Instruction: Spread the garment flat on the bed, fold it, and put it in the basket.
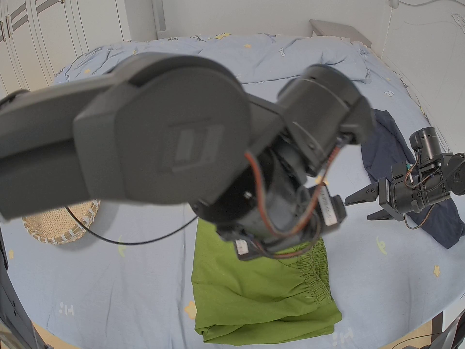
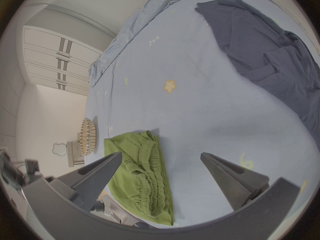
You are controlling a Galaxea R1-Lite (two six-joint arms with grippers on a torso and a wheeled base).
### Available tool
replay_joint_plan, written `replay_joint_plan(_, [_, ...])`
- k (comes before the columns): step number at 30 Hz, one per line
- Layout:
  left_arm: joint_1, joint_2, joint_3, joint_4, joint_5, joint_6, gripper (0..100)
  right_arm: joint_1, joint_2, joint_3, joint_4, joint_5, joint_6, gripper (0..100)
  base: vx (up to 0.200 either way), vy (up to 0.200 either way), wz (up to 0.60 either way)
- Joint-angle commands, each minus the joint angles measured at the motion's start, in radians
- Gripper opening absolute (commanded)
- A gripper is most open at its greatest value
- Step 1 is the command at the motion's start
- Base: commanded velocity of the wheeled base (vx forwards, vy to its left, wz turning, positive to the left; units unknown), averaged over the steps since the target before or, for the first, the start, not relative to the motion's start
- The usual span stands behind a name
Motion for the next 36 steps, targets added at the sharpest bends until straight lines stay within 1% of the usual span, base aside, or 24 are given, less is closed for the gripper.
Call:
replay_joint_plan(1, [0.217,-0.073,0.099,-0.001,-0.135,0.041,100,0.089,-0.018,0.015,0.003,0.005,0.029,100,0.0,0.0,0.0])
replay_joint_plan(2, [0.217,-0.073,0.099,-0.001,-0.135,0.041,100,0.089,-0.018,0.015,0.003,0.005,0.029,100,0.0,0.0,0.0])
replay_joint_plan(3, [0.315,-0.087,0.141,-0.001,-0.235,0.096,100,0.128,-0.043,0.025,0.002,0.007,0.044,100,0.0,0.0,0.0])
replay_joint_plan(6, [0.472,-0.088,0.233,-0.002,-0.376,0.218,100,0.207,-0.07,0.049,0.002,0.02,0.066,100,0.0,0.0,0.0])
replay_joint_plan(7, [0.499,-0.084,0.256,-0.005,-0.405,0.253,100,0.226,-0.07,0.055,0.002,0.025,0.069,100,0.0,0.0,0.0])
replay_joint_plan(8, [0.499,-0.084,0.256,-0.005,-0.405,0.253,100,0.226,-0.07,0.055,0.002,0.025,0.069,100,0.0,0.0,0.0])
replay_joint_plan(9, [0.567,-0.068,0.331,-0.016,-0.47,0.346,100,0.264,-0.077,0.066,0.002,0.031,0.07,100,0.0,0.0,0.0])
replay_joint_plan(10, [0.567,-0.068,0.331,-0.016,-0.47,0.346,100,0.264,-0.077,0.066,0.002,0.031,0.07,100,0.0,0.0,0.0])
replay_joint_plan(12, [0.621,-0.061,0.461,-0.065,-0.499,0.497,100,0.302,-0.08,0.078,0.003,0.048,0.072,100,0.0,0.0,0.0])
replay_joint_plan(13, [0.63,-0.061,0.489,-0.082,-0.499,0.526,100,0.309,-0.08,0.081,0.003,0.057,0.072,100,0.0,0.0,0.0])
replay_joint_plan(14, [0.648,-0.062,0.555,-0.147,-0.499,0.58,100,0.325,-0.078,0.095,0.002,0.082,0.069,100,0.0,0.0,0.0])
replay_joint_plan(15, [0.651,-0.062,0.567,-0.163,-0.499,0.586,100,0.328,-0.078,0.098,0.002,0.088,0.069,100,0.0,0.0,0.0])
replay_joint_plan(16, [0.665,-0.062,0.646,-0.285,-0.5,0.601,100,0.344,-0.077,0.11,0.002,0.122,0.066,100,0.0,0.0,0.0])
replay_joint_plan(17, [0.665,-0.062,0.653,-0.295,-0.5,0.601,100,0.344,-0.077,0.11,0.002,0.123,0.066,100,0.0,0.0,0.0])
replay_joint_plan(18, [0.668,-0.062,0.748,-0.458,-0.5,0.604,100,0.356,-0.075,0.115,0.003,0.148,0.064,100,0.0,0.0,0.0])
replay_joint_plan(19, [0.668,-0.062,0.748,-0.458,-0.5,0.604,100,0.356,-0.075,0.115,0.003,0.148,0.064,100,0.0,0.0,0.0])
replay_joint_plan(21, [0.67,-0.068,0.934,-0.785,-0.512,0.607,100,0.359,-0.072,0.121,0.005,0.155,0.06,100,0.0,0.0,0.0])
replay_joint_plan(22, [0.668,-0.071,1.026,-0.95,-0.537,0.607,100,0.359,-0.066,0.123,0.005,0.157,0.058,100,0.0,0.0,0.0])
replay_joint_plan(23, [0.668,-0.071,1.035,-0.967,-0.542,0.607,100,0.359,-0.064,0.123,0.005,0.157,0.058,100,0.0,0.0,0.0])
replay_joint_plan(24, [0.668,-0.073,1.121,-1.124,-0.591,0.596,100,0.359,-0.054,0.123,0.005,0.157,0.058,100,0.0,0.0,0.0])
replay_joint_plan(25, [0.668,-0.073,1.156,-1.179,-0.621,0.589,100,0.359,-0.047,0.124,0.005,0.159,0.058,100,0.0,0.0,0.0])
replay_joint_plan(28, [0.661,-0.071,1.181,-1.194,-0.663,0.561,100,0.359,-0.012,0.13,0.002,0.16,0.057,100,0.0,0.0,0.0])
replay_joint_plan(33, [0.656,-0.09,1.192,-1.194,-0.67,0.54,100,0.359,0.046,0.138,-0.001,0.162,0.044,100,0.0,0.0,0.0])
replay_joint_plan(36, [0.625,-0.096,1.204,-1.194,-0.681,0.523,100,0.356,0.1,0.144,-0.001,0.171,0.026,100,0.0,0.0,0.0])
